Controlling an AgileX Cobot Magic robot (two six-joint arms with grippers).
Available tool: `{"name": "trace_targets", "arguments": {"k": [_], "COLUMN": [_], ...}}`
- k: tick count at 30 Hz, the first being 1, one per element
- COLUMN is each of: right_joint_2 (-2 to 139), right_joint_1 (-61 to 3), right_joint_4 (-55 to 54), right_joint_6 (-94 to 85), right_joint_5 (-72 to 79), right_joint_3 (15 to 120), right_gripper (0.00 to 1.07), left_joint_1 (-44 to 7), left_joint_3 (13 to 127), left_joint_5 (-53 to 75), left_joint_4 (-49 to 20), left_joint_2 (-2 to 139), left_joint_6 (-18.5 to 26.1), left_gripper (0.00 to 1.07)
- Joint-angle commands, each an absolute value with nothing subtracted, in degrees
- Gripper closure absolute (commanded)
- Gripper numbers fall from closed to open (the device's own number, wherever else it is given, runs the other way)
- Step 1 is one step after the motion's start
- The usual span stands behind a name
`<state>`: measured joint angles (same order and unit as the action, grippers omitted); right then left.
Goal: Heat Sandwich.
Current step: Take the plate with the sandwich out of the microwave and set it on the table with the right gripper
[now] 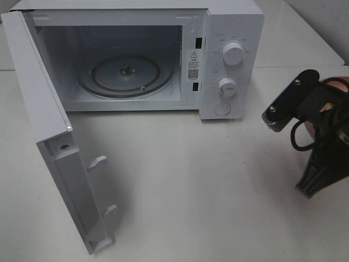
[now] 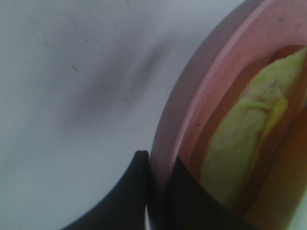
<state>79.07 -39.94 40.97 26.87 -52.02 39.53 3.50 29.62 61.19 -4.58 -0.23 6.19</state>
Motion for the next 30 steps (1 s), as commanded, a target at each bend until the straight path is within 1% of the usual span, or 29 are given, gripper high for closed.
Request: {"name": "trace_targets", "arguments": {"k": [1, 15, 23, 30], "right_joint_2": [83.7, 92.5, 95.0, 96.9], "right_joint_1": [-39.6, -39.6, -39.4, -36.7], "right_joint_4": [43.1, 41.8, 41.8, 42.1], "right_joint_6": [33.5, 36.2, 37.9, 38.3], "right_joint_5": [-55.8, -56.7, -56.3, -55.2], "right_joint_3": [43.3, 50.6, 51.0, 50.9], "right_gripper": [1.07, 1.07, 1.07, 1.05], "left_joint_1": [3.4, 3.4, 3.4, 3.4], "left_joint_3": [29.6, 29.6, 29.6, 29.6], "left_joint_5": [61.2, 61.2, 61.2, 61.2], "left_joint_4": [-5.0, -5.0, -5.0, -5.0], "left_joint_2": [-0.5, -0.5, -0.5, -0.5], "left_joint_6": [6.1, 6.1, 6.1, 6.1], "left_gripper": [0.09, 0.09, 0.09, 0.09]}}
